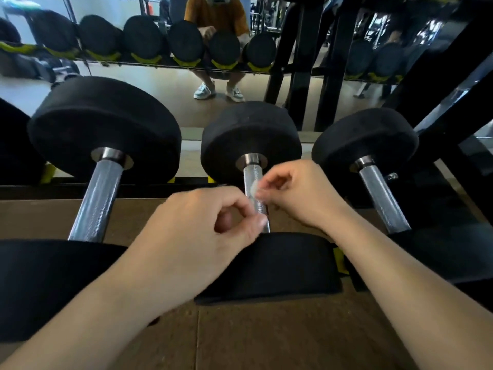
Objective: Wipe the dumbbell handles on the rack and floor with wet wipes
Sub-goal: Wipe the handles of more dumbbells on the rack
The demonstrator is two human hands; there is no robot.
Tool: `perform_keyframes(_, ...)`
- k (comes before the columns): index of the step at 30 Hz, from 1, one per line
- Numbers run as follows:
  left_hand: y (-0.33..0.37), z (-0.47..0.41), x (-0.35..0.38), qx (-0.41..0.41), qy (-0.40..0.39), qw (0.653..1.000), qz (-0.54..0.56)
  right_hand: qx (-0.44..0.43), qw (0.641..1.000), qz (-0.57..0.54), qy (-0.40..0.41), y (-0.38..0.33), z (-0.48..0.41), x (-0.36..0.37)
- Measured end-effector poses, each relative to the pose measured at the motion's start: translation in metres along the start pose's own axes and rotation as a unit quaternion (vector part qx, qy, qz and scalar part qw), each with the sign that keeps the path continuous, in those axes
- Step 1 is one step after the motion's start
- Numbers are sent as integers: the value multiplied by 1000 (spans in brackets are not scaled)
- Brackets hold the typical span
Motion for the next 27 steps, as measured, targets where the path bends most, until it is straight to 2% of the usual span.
perform_keyframes(3, 2, 8, 1, 2, 3, 1000, 19, 7, 998, 8, -69, -3, 5, 6)
perform_keyframes(7, -1, 5, 3, -1, -4, 999, 34, -31, 997, 63, 11, -4, -23, 4)
perform_keyframes(11, -3, 5, 2, 8, -6, 998, 54, -5, 997, 32, -69, -2, 0, 8)
perform_keyframes(12, -4, 6, 2, 8, -5, 998, 61, -13, 998, 29, -60, -2, 0, 9)
perform_keyframes(15, -5, 3, 3, 11, -8, 998, 68, -52, 997, 50, 39, -3, -18, 4)
perform_keyframes(16, -4, 2, 3, 11, -10, 998, 65, -56, 997, 51, 34, -4, -21, 4)
perform_keyframes(19, -4, 4, 2, 13, -17, 998, 53, -50, 995, -2, -84, 0, -4, 9)
perform_keyframes(20, -4, 6, 1, 17, -15, 998, 52, -48, 994, -22, -92, 2, 1, 10)
perform_keyframes(21, -3, 7, 0, 25, -11, 998, 48, -55, 996, -16, -66, 3, 1, 9)
perform_keyframes(24, 3, 9, 1, 53, -13, 998, 4, -82, 992, 59, 79, 6, -23, 3)
perform_keyframes(26, 6, 12, 1, 69, -12, 997, -26, -74, 990, 89, 82, 1, -25, 0)
perform_keyframes(27, 7, 14, 1, 76, -8, 997, -31, -68, 993, 85, 40, -1, -18, -1)
Point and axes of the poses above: each hand's wrist, its own z-axis away from the middle knuckle, its own x-axis out of the palm, y = z × x, the point moved 5 cm from there along -z, towards the middle knuckle, and after that the axes turned 13 degrees about -x, right-handed, at the moved point
